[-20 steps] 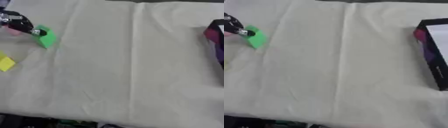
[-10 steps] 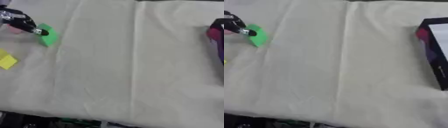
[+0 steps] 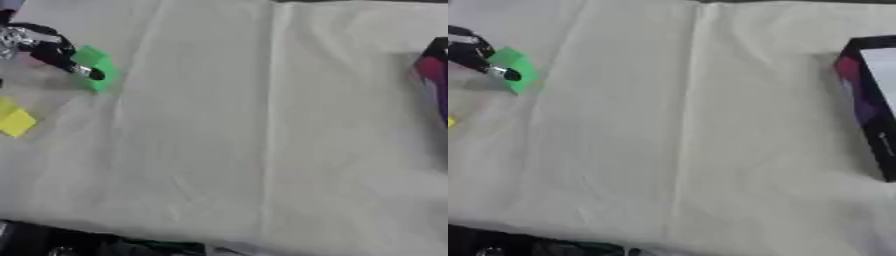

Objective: Pick up the objects with one hand, pass them to the other hand, and then place them into the box on the other side of the table.

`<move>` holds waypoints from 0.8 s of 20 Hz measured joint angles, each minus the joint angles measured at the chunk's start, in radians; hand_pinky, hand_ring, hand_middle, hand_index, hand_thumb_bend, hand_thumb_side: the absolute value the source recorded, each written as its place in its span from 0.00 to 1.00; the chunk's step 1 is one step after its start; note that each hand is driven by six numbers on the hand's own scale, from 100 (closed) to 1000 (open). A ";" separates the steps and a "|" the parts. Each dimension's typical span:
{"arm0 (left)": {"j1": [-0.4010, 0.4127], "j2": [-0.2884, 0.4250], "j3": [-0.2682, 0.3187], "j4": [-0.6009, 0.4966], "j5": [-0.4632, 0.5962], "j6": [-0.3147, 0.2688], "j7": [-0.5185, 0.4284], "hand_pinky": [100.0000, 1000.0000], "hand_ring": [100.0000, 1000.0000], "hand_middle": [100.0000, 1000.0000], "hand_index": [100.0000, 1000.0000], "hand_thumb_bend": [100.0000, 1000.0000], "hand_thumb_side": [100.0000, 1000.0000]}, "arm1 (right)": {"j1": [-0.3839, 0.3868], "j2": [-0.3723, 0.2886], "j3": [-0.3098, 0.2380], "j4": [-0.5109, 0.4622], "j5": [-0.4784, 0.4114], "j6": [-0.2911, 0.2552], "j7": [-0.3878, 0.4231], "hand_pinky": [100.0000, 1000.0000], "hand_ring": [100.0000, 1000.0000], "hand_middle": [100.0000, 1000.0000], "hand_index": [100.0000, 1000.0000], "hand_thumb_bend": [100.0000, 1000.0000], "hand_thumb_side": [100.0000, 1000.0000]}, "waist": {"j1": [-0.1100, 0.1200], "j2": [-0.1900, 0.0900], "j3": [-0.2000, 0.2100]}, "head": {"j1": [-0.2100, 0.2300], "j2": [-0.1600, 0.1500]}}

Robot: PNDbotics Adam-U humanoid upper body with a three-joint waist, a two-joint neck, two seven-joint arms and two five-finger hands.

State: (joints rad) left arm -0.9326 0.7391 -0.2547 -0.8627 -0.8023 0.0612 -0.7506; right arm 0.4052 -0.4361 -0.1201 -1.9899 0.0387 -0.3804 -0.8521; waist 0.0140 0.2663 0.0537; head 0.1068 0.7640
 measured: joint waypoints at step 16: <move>-0.001 -0.021 0.000 0.023 -0.061 0.008 0.028 0.88 0.79 0.70 0.65 0.46 0.55 | -0.001 0.010 0.010 0.000 0.001 0.007 -0.007 0.63 0.69 0.68 0.73 0.68 0.04 | 0.000 0.000 -0.004 | 0.014 0.000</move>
State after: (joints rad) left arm -0.9332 0.7183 -0.2550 -0.8394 -0.8631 0.0696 -0.7225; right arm 0.4041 -0.4265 -0.1100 -1.9899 0.0395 -0.3738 -0.8587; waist 0.0140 0.2663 0.0494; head 0.1210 0.7640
